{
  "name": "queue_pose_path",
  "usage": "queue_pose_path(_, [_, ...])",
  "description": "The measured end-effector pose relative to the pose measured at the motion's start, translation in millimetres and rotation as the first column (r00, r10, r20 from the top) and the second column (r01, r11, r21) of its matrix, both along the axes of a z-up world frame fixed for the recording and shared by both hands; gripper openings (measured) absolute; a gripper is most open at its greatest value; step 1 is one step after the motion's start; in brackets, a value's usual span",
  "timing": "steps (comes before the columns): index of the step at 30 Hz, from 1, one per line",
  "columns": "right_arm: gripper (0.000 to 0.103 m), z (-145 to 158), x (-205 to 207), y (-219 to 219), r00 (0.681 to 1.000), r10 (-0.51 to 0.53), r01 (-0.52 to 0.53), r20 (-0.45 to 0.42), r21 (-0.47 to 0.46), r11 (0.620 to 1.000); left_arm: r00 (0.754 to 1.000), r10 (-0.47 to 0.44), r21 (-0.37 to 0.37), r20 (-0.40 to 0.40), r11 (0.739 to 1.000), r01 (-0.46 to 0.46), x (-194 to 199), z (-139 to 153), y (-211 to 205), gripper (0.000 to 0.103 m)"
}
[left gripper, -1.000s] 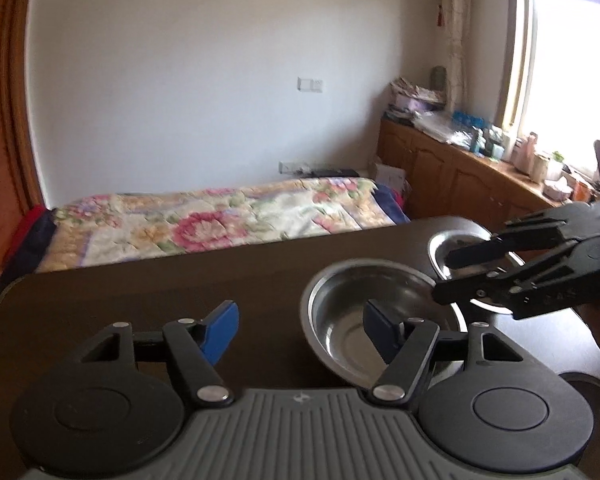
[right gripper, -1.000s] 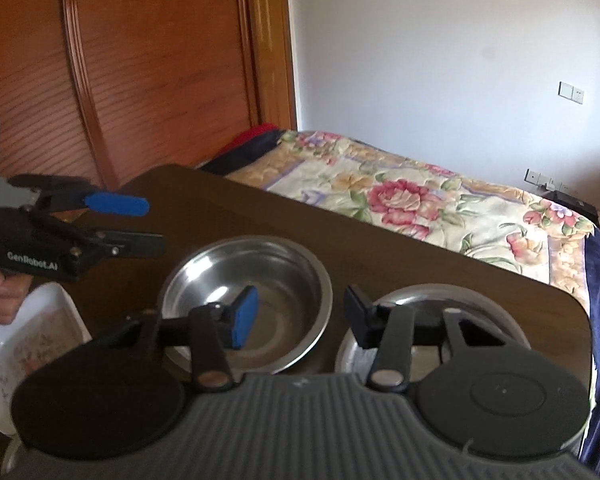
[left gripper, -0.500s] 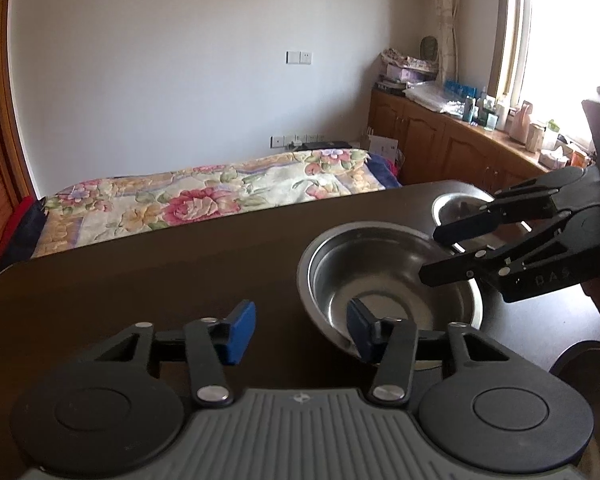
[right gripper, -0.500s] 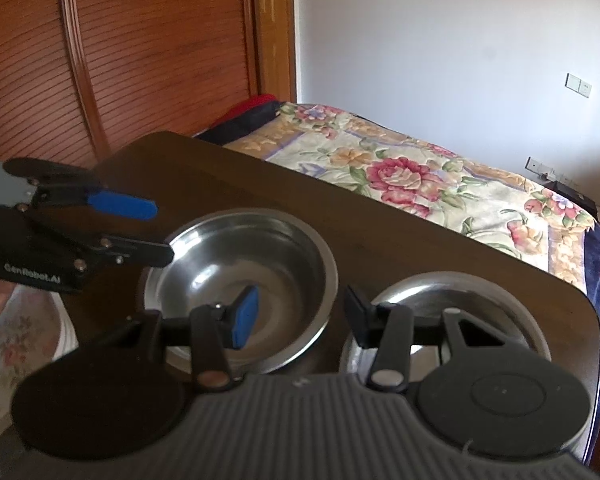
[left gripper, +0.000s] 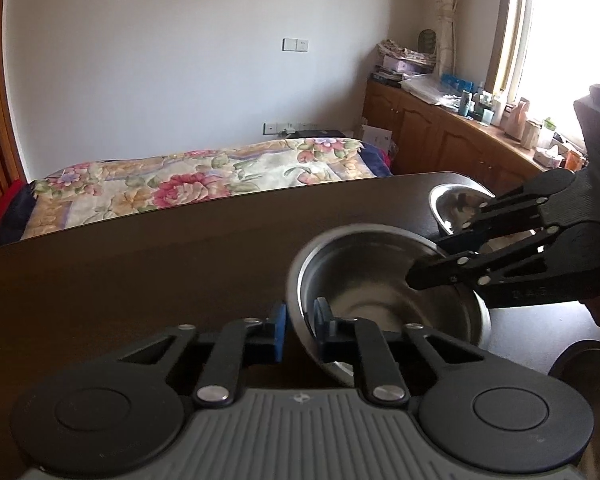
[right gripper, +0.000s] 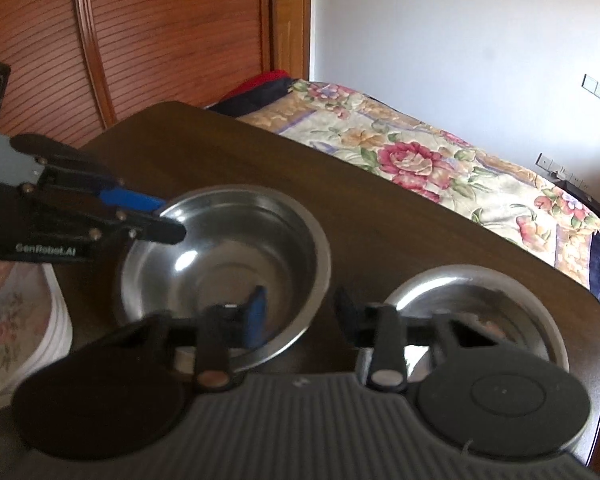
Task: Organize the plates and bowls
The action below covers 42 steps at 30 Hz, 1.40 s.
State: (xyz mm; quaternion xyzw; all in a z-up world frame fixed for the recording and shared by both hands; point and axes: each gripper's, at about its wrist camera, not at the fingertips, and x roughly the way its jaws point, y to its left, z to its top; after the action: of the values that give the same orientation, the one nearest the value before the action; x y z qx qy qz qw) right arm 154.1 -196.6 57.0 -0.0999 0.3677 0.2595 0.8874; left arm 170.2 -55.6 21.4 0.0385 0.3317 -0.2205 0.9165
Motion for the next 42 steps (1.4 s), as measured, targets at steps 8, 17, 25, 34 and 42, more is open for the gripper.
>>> queue_pose_path(8, [0.015,3.8,-6.0,3.2,0.998,-0.010,0.011,0.059,-0.012,1.000,0.999,0.009,-0.032,0.053,0.999,-0.008,-10.2,6.7,1.8,0.020])
queue_pose_path(17, [0.011,24.3,-15.1,-5.4,0.989,-0.041,0.038,0.140,0.027,0.999,0.990,0.015,-0.057,0.142,0.998,-0.007,-30.8,28.4,-0.6,0.020])
queue_pose_path(25, [0.012,47.4,-34.1,-13.3,0.971,-0.070,0.061,0.229,0.047,0.997,0.973,0.017,-0.082,0.232,0.997,0.002,-54.4,57.4,-5.6,0.020])
queue_pose_path(34, [0.012,73.7,-70.8,-24.2,0.946,-0.101,0.093,0.307,0.041,0.995,0.956,-0.016,-0.094,0.291,0.995,0.045,-89.9,83.3,-12.6,0.020])
queue_pose_path(42, [0.012,85.8,-104.6,-33.4,0.932,-0.122,0.113,0.342,0.046,0.993,0.944,-0.051,-0.094,0.327,0.992,0.086,-126.5,95.4,-14.3,0.020])
